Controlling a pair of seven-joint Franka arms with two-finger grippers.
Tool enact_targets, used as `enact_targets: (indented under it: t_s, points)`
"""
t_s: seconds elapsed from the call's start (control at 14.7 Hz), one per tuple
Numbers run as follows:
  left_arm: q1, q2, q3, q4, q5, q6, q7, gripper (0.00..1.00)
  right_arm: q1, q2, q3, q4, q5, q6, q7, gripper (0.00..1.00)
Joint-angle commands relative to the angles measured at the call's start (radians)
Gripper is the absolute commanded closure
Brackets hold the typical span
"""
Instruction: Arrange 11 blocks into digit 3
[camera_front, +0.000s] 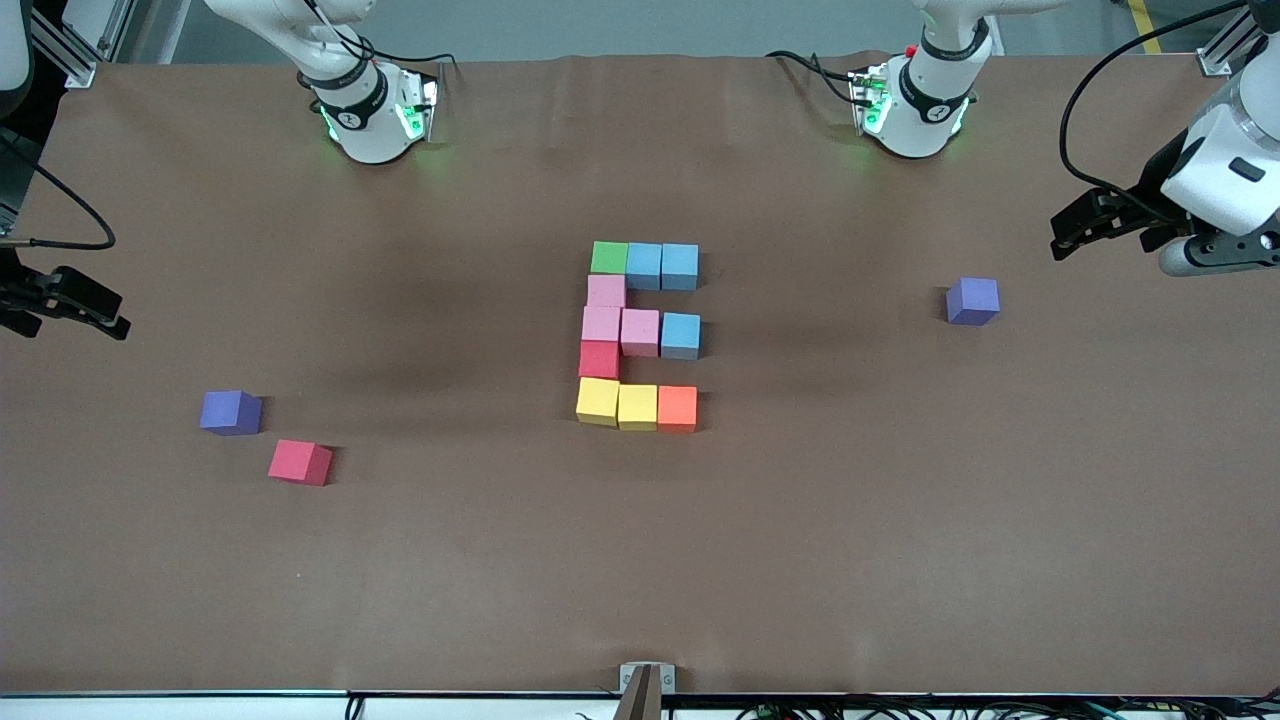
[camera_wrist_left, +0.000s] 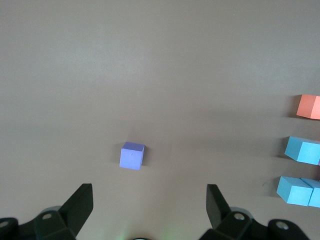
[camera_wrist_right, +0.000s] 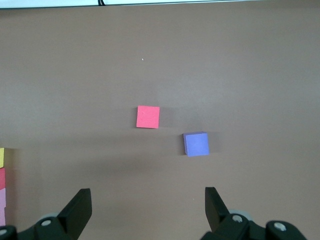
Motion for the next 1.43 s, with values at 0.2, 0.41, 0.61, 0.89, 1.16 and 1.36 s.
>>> enact_targets:
  t_s: [0.2,0.41,0.61,0.89,1.16,1.36]
  points:
    - [0.003,0.002,-0.007,0.008,0.016,-0.012,-0.009,0.00,-0.009,0.000,0.008,0.006,-0.012,-0.007,0.006,0.00]
    - [0.003,0.001,-0.007,0.008,0.016,-0.013,-0.009,0.00,-0.009,0.003,0.008,0.006,-0.012,-0.007,0.006,0.00]
    - [0.003,0.001,-0.007,0.008,0.016,-0.013,-0.009,0.00,-0.009,0.004,0.008,0.006,-0.012,-0.007,0.006,0.00]
    - [0.003,0.002,-0.007,0.009,0.016,-0.012,0.000,0.00,-0.012,0.008,0.008,0.006,-0.012,-0.005,0.006,0.00]
    - [0.005,0.002,-0.007,0.011,0.016,-0.013,0.005,0.00,-0.014,0.009,0.008,0.006,-0.012,-0.005,0.006,0.00]
    - [0.005,0.002,-0.007,0.012,0.016,-0.012,0.005,0.00,-0.015,0.009,0.008,0.006,-0.012,-0.005,0.006,0.00]
